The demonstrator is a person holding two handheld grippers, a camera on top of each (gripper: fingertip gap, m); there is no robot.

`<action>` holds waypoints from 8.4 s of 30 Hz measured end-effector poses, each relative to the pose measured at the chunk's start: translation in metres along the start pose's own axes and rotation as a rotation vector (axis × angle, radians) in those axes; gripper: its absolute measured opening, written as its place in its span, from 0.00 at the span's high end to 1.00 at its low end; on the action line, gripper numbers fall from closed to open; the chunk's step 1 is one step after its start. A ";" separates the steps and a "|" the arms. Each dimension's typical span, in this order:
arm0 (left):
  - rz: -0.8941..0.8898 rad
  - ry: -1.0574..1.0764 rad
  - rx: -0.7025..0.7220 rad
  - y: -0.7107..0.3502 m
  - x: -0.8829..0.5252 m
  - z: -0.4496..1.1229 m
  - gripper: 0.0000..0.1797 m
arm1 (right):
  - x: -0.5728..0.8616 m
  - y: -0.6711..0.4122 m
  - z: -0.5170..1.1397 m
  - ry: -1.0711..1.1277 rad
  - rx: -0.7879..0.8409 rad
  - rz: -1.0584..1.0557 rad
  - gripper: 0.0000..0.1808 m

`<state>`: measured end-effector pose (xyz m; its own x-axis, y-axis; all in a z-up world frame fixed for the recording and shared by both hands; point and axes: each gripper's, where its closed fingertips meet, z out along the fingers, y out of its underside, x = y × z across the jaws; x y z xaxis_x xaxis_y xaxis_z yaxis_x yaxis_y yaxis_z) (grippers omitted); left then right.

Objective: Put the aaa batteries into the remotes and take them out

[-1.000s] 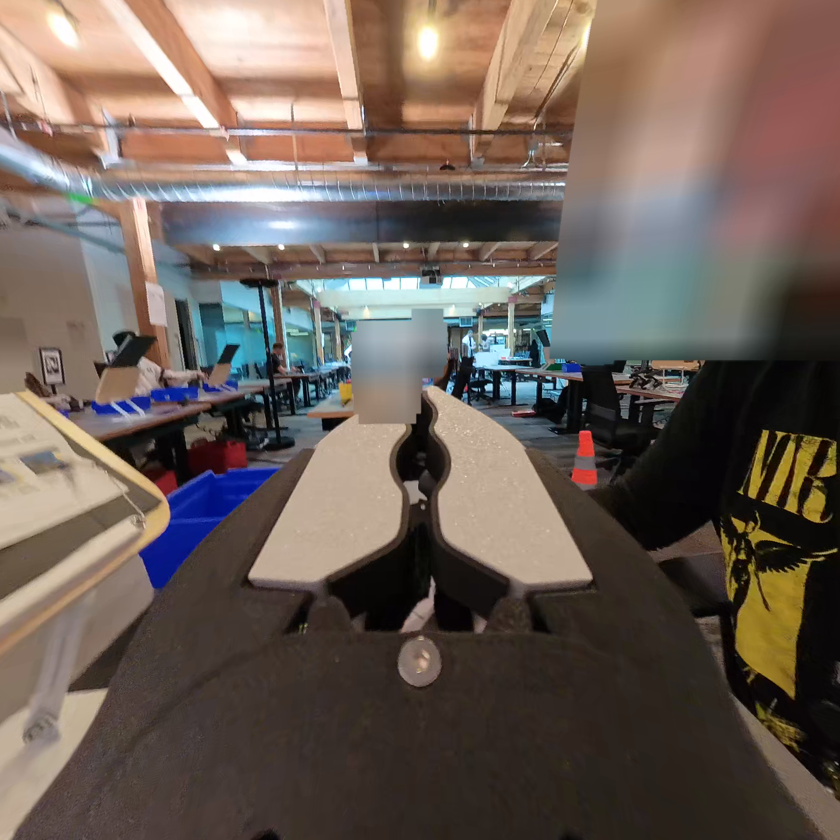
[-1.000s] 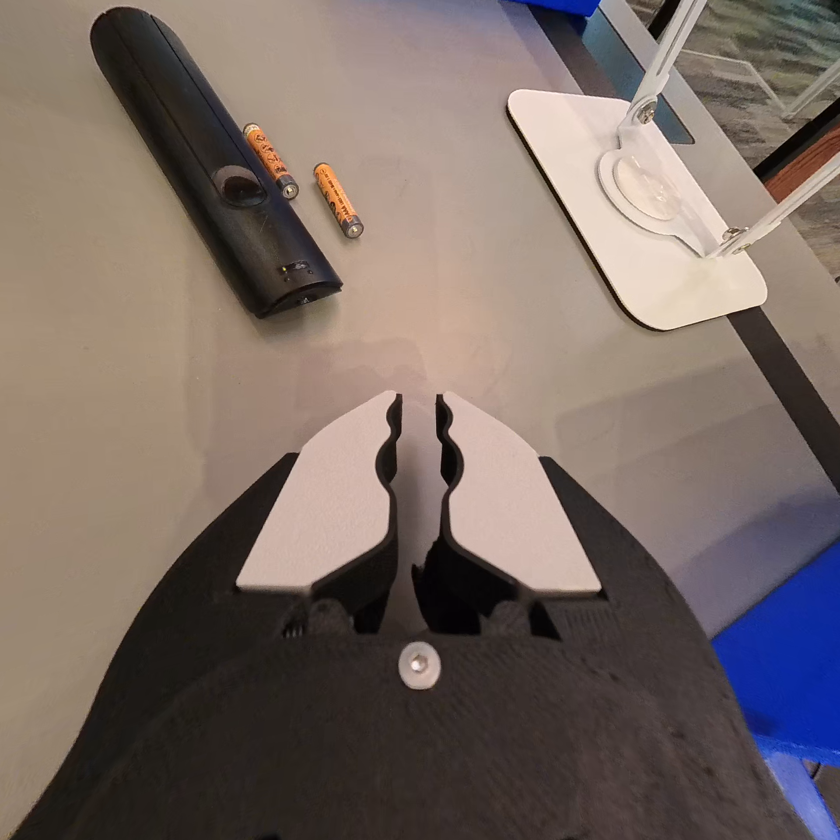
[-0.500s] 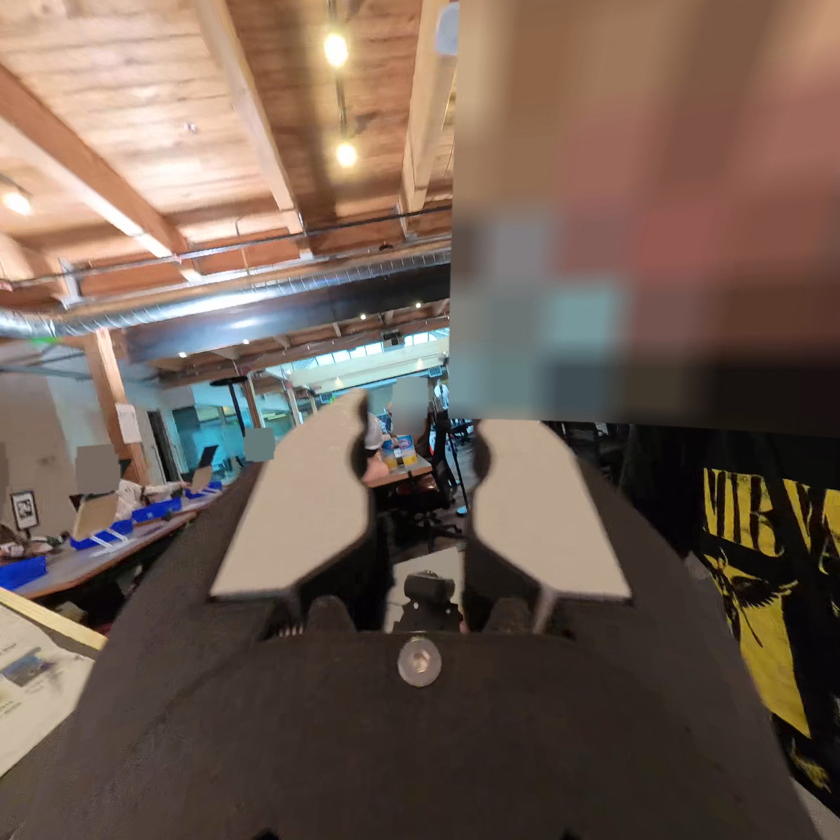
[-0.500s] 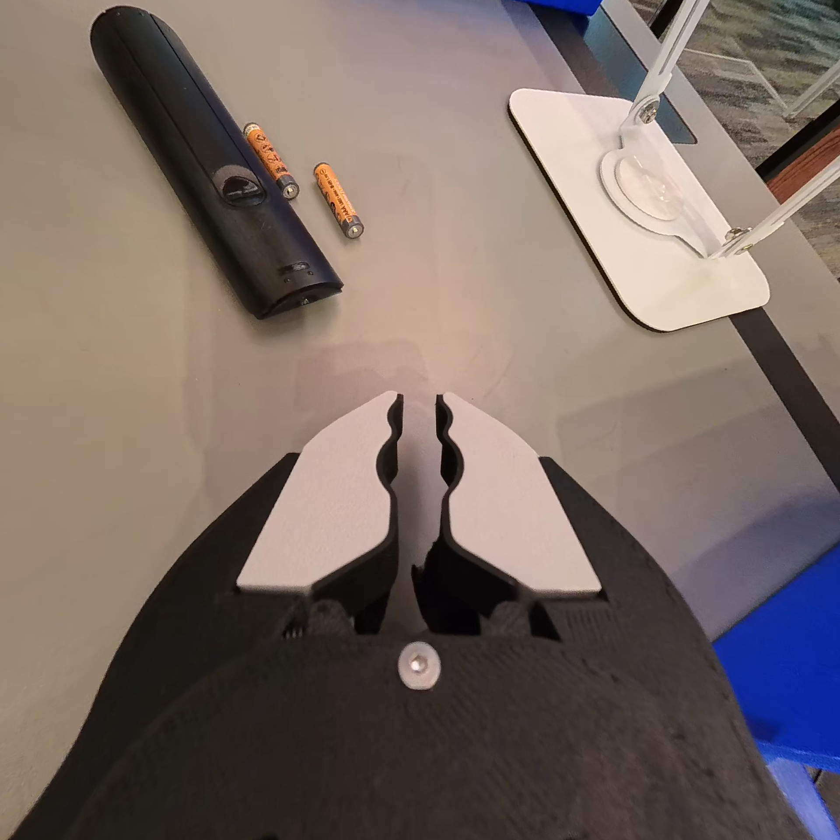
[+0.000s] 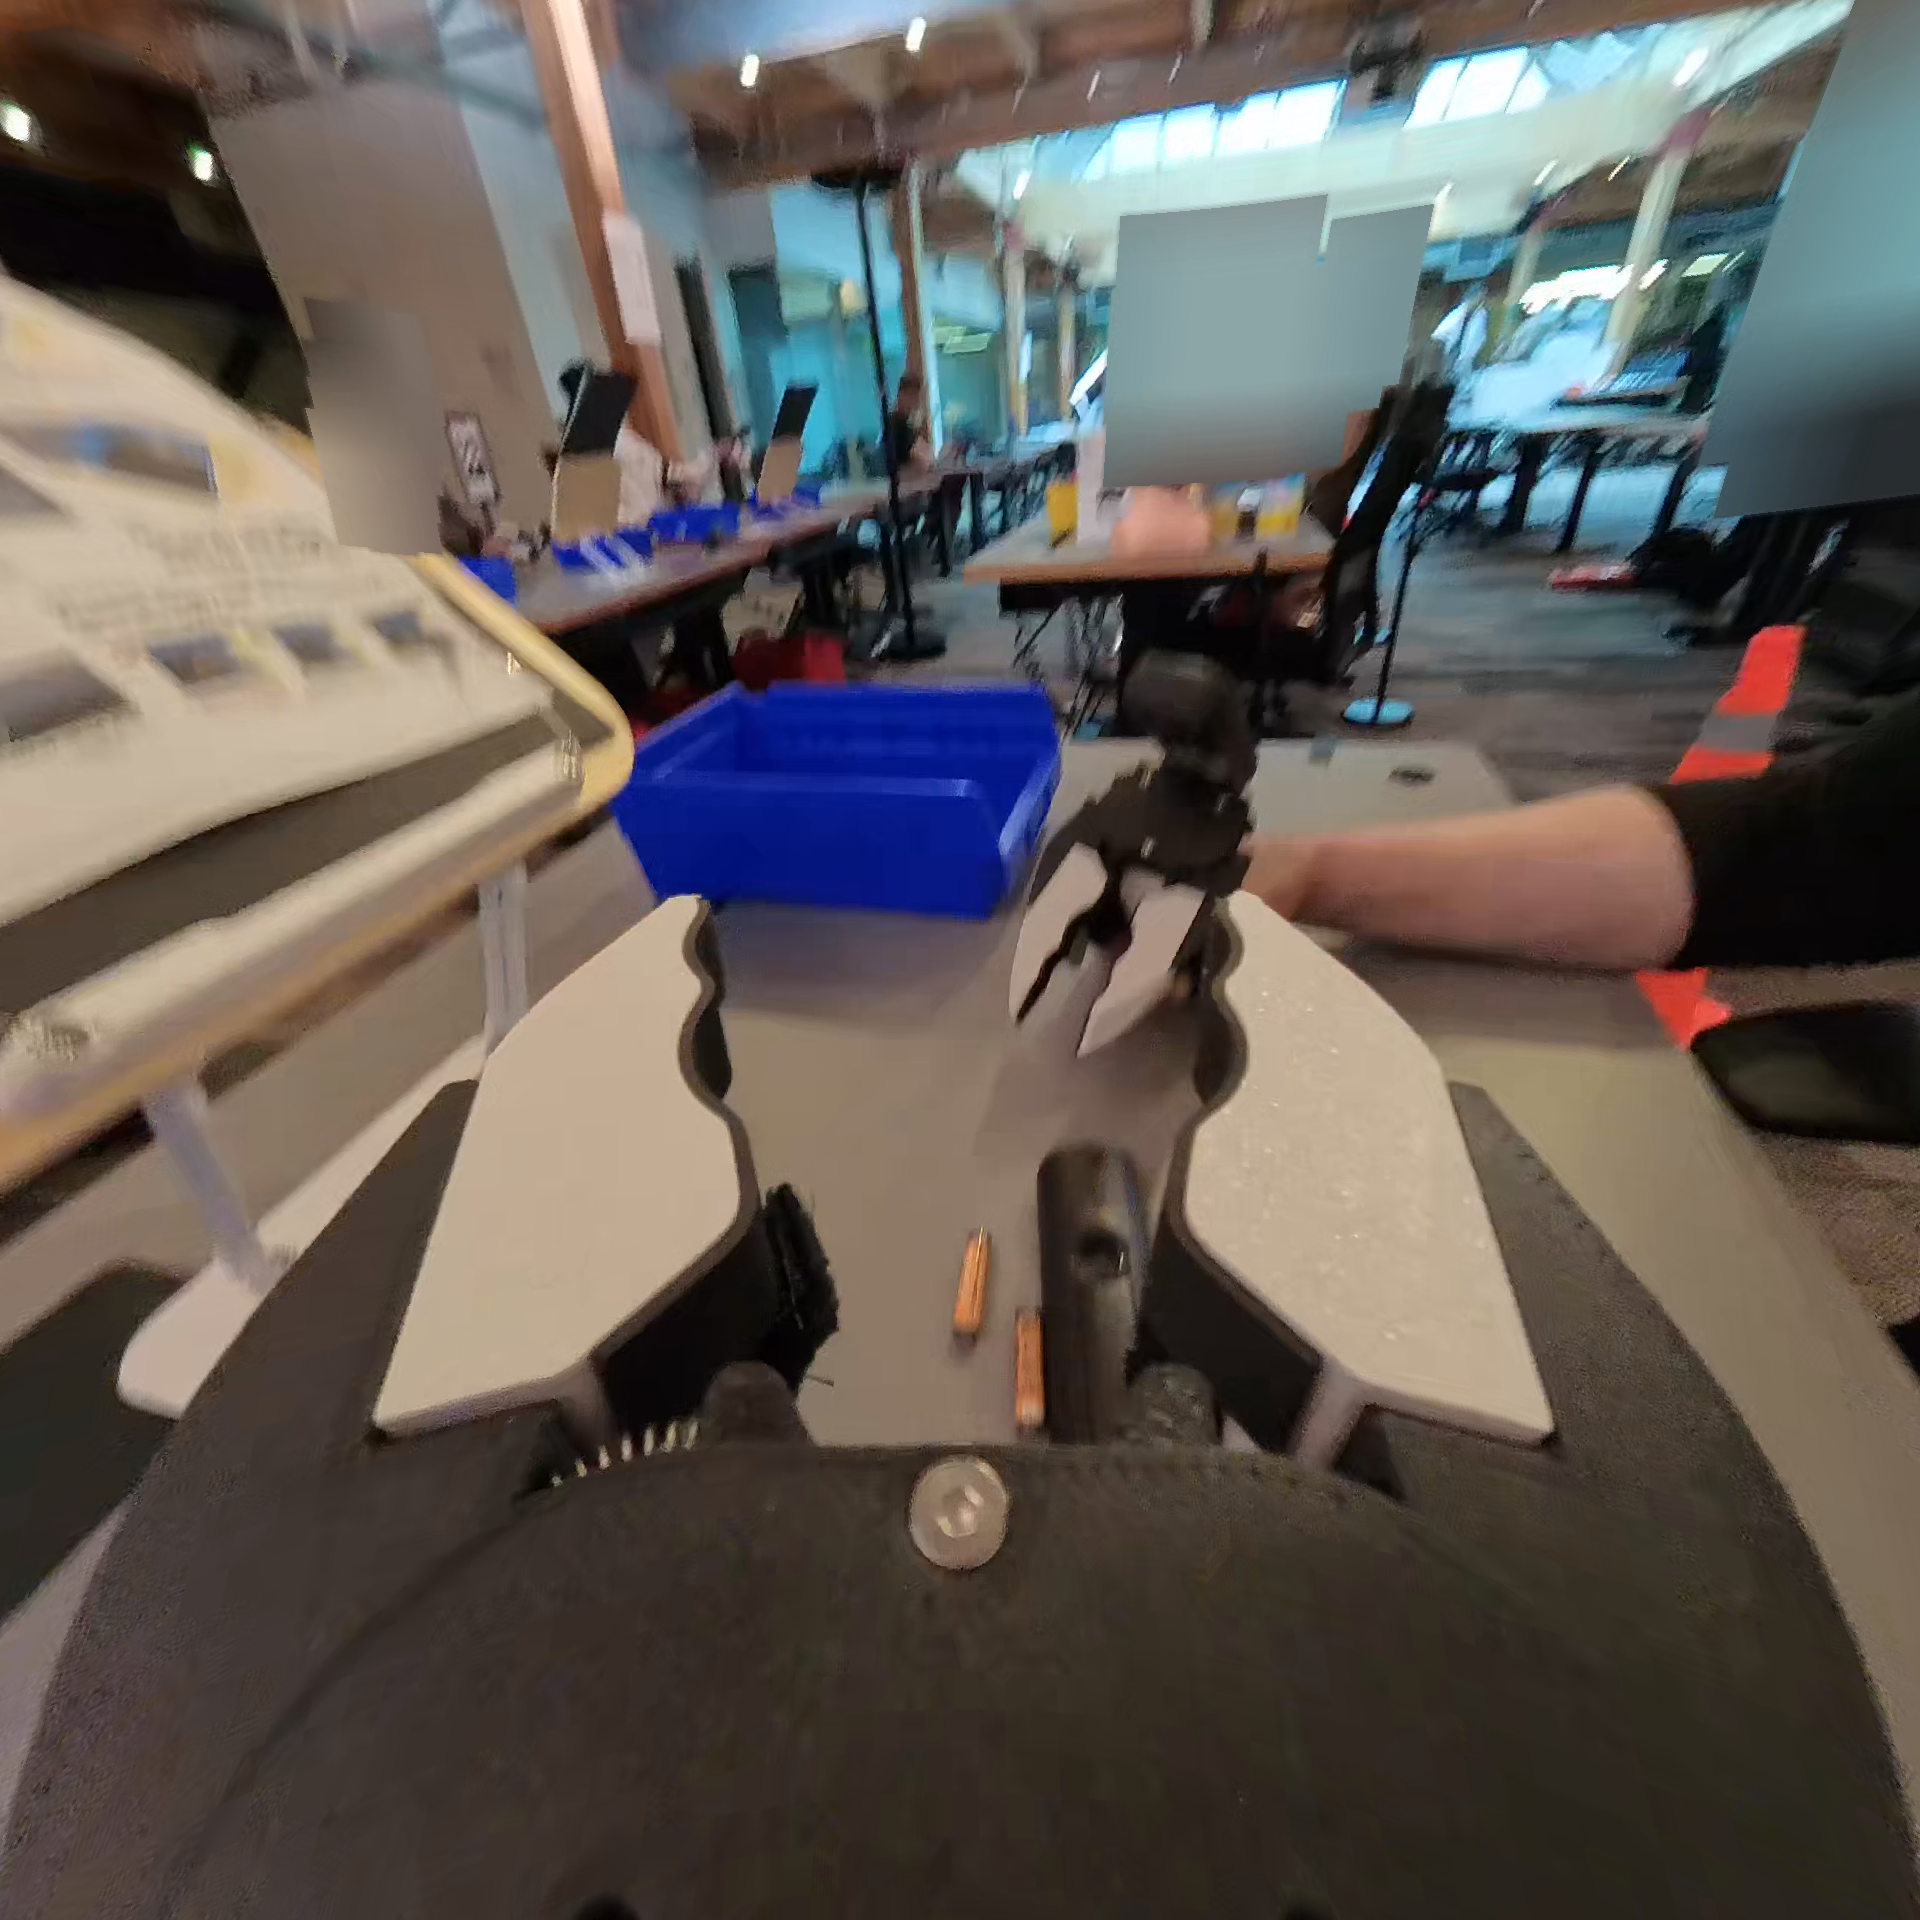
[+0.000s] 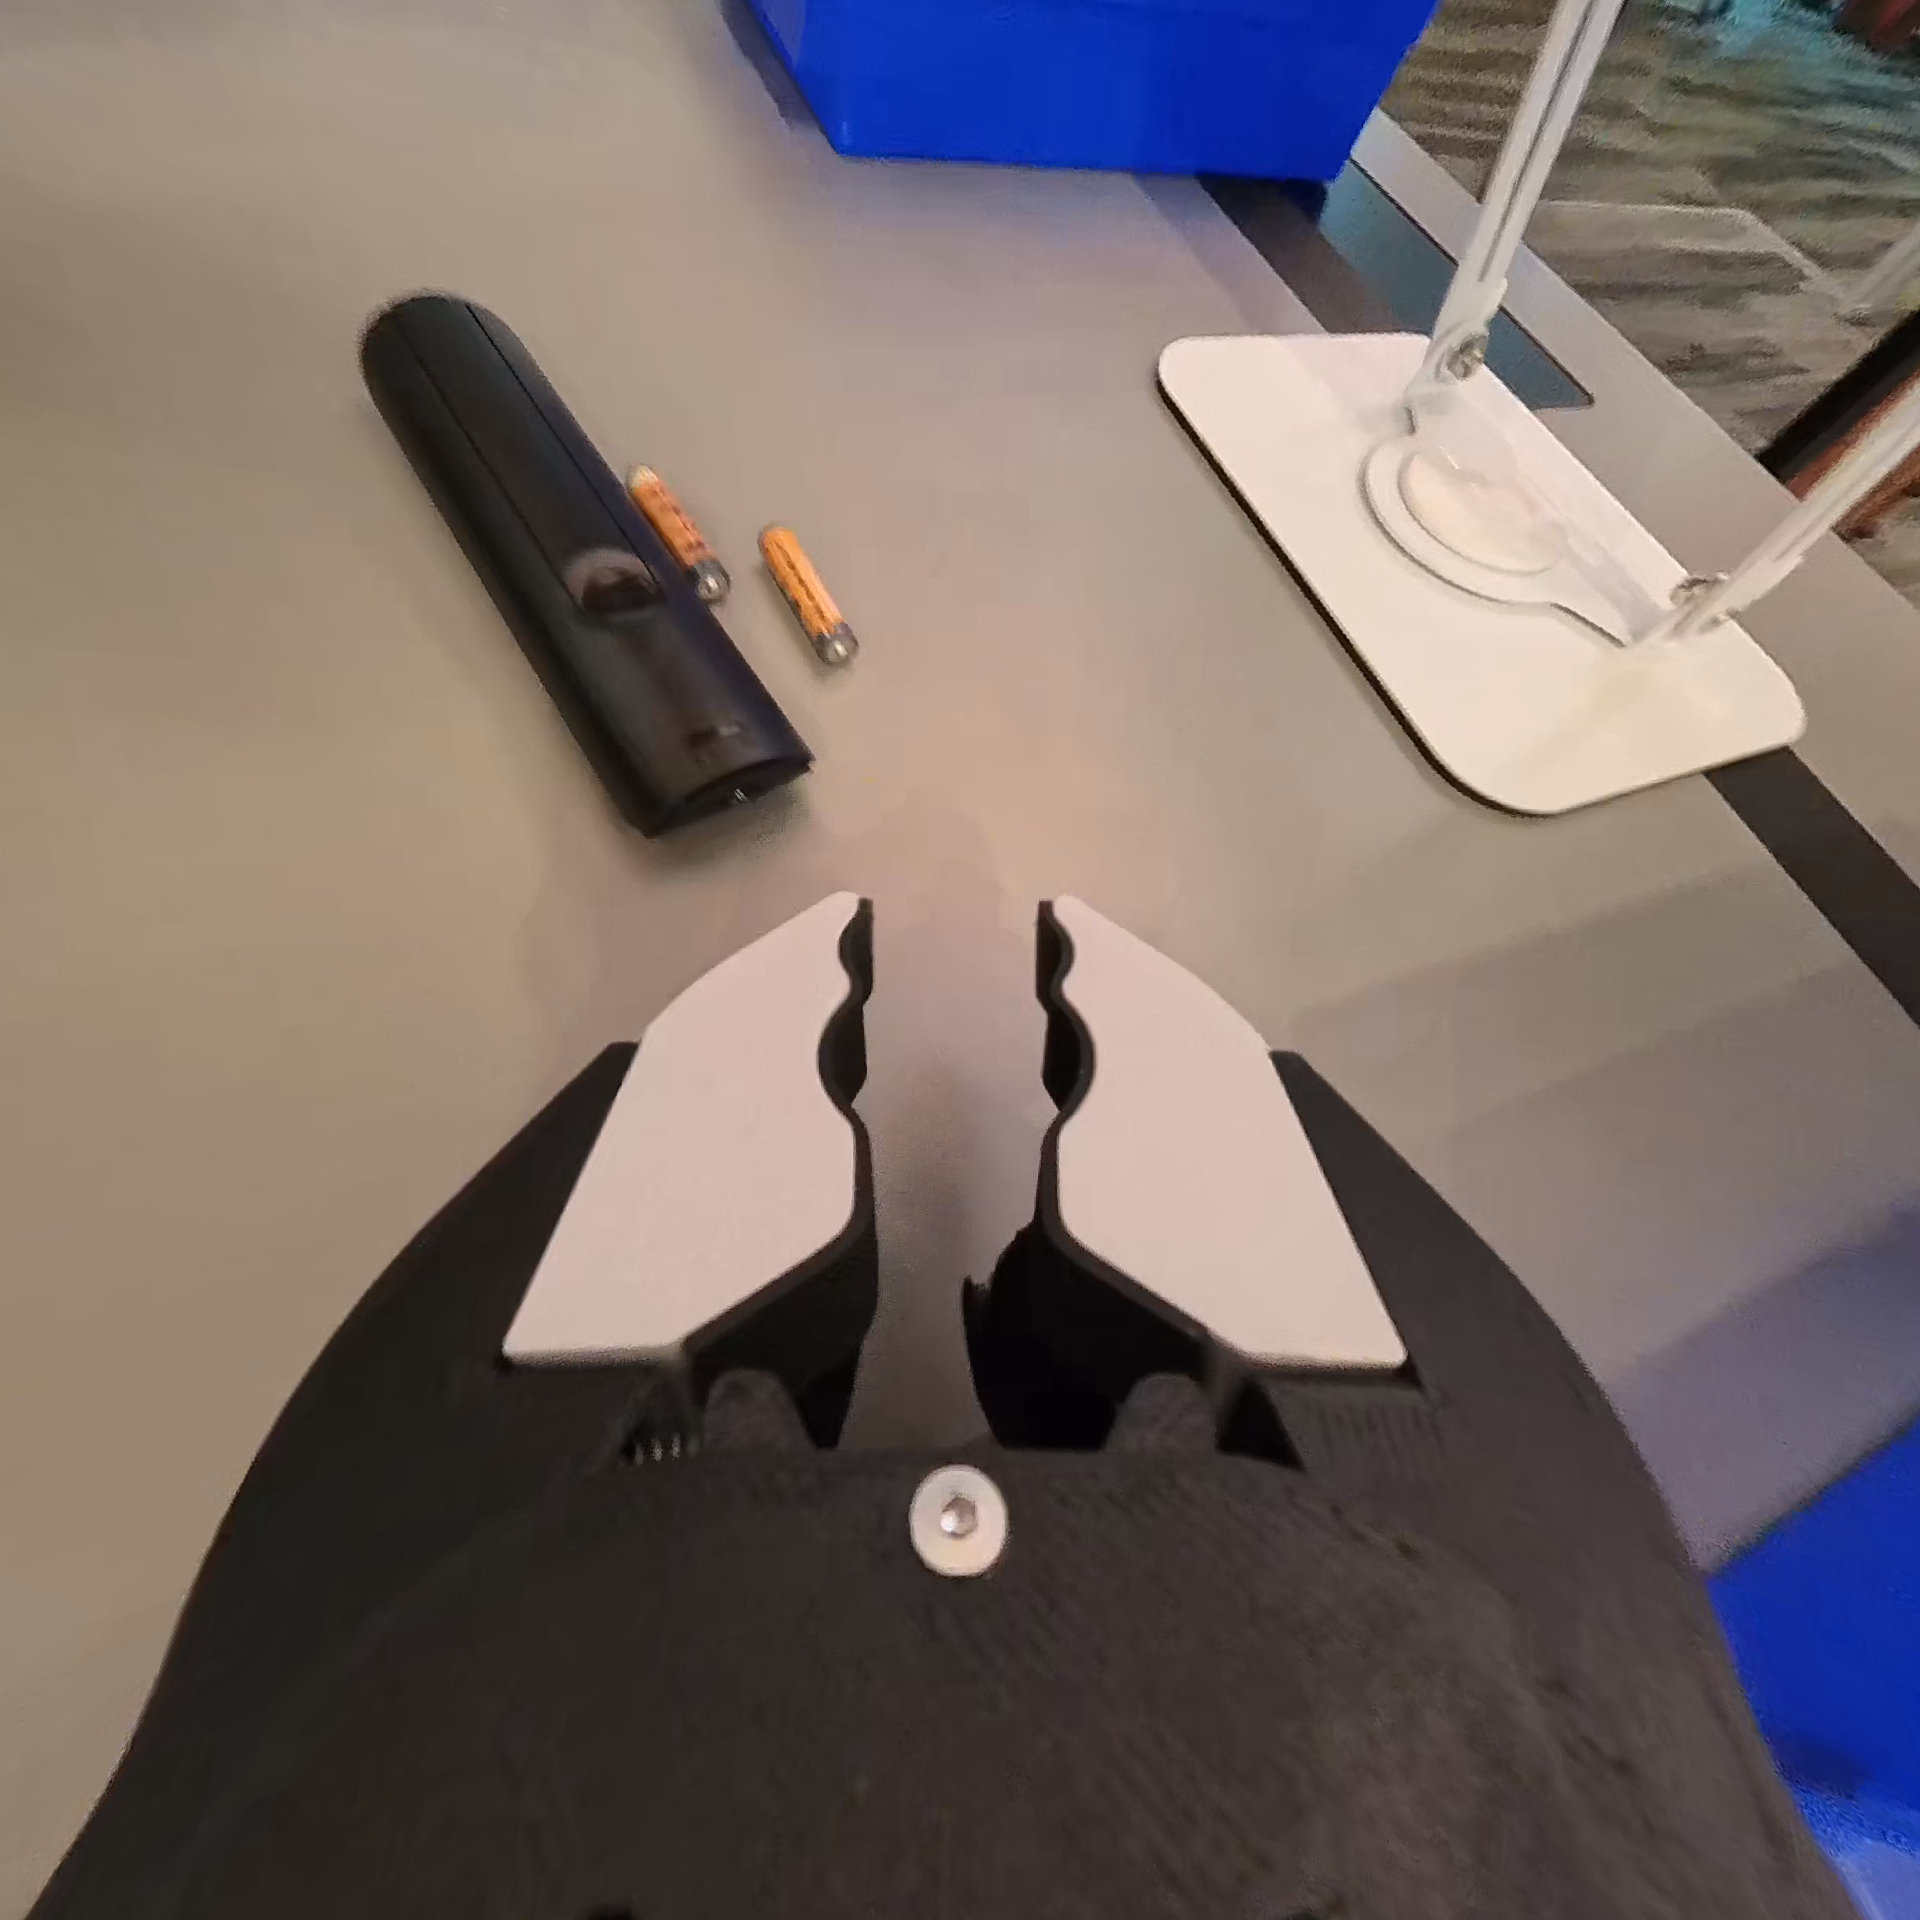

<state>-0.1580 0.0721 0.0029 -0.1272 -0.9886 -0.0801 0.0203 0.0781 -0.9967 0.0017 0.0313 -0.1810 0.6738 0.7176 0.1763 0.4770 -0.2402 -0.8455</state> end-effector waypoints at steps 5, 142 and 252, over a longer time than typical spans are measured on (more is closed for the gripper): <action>0.002 -0.069 -0.149 0.077 -0.002 -0.011 0.54 | -0.030 -0.019 0.011 -0.134 0.006 -0.046 0.81; -0.337 0.196 0.138 0.045 0.041 0.011 0.85 | -0.057 -0.216 -0.006 -0.328 0.382 0.158 0.67; -0.272 0.005 0.189 0.017 0.047 0.036 0.89 | -0.096 -0.163 0.026 -0.598 0.131 0.064 0.88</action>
<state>-0.1280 0.0222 -0.0172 -0.1585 -0.9692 0.1885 0.1685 -0.2146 -0.9620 -0.1558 0.0182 -0.0730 0.2473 0.9559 -0.1583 0.3473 -0.2399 -0.9065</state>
